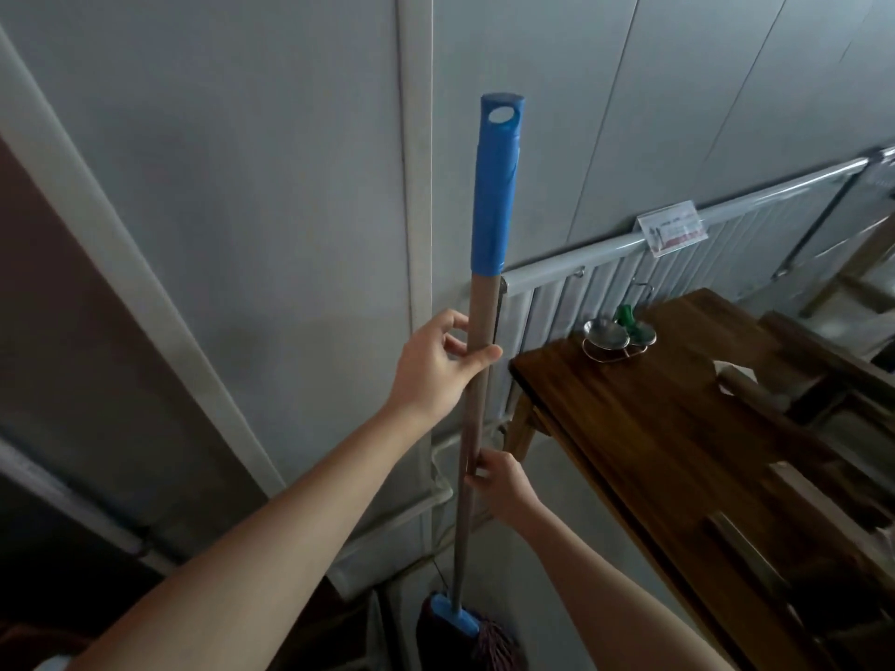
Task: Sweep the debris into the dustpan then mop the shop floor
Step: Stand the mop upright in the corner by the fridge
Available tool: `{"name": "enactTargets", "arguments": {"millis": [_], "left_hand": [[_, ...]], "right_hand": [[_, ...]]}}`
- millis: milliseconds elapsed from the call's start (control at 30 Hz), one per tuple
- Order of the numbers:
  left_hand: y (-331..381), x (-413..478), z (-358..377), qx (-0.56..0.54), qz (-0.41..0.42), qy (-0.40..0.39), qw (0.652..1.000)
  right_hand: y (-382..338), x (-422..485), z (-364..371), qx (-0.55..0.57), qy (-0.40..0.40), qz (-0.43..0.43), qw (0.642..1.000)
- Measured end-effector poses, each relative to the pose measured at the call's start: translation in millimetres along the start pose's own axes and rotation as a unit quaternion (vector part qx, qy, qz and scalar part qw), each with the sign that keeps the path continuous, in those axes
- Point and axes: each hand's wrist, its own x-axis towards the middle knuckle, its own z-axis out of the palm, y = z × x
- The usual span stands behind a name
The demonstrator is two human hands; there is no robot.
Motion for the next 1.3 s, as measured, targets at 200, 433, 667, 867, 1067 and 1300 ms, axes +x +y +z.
{"name": "enactTargets", "arguments": {"millis": [200,433,667,867,1067,1300], "left_hand": [[-24,32,11,0.003,-0.039,0.029,0.999],[-51,55,15,0.010,-0.080,0.049,0.996],[-76,52,-4,0.089,-0.101,0.036,0.990],[-91,40,-25,0.103,-0.124,0.034,0.986],[-103,27,-41,0.124,-0.140,0.045,0.981],[-103,12,-49,0.152,-0.168,0.028,0.974]], "right_hand": [[13,43,3,-0.013,-0.024,-0.010,1.000],[17,92,-3,-0.047,-0.051,-0.003,0.998],[8,132,1,-0.076,-0.065,-0.016,0.995],[-2,153,11,-0.070,-0.072,-0.012,0.995],[-14,157,9,-0.087,-0.070,-0.004,0.994],[-12,137,1,-0.094,-0.080,-0.020,0.992]]}}
